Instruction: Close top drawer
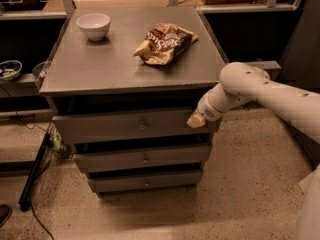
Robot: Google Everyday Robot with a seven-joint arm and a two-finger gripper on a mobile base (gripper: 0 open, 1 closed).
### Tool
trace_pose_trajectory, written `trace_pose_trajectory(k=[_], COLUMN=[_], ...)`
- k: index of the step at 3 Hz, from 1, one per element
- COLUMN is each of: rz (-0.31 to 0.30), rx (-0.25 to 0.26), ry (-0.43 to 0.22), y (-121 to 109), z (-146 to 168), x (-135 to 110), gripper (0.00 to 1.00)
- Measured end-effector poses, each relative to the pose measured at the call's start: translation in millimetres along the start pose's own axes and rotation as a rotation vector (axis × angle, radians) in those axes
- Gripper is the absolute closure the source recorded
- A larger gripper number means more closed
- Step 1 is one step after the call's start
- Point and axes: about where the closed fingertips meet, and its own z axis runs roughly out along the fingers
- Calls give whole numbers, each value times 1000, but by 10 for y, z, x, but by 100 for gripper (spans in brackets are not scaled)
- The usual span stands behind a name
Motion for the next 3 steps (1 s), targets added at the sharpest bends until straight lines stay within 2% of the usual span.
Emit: trace_pose_trajectory(k=[2, 3], rz=[-4, 3], rx=[1, -1], ry=[-3, 6], y=[-6, 103], z=[-6, -140], x=[-1, 103], gripper=[100, 100])
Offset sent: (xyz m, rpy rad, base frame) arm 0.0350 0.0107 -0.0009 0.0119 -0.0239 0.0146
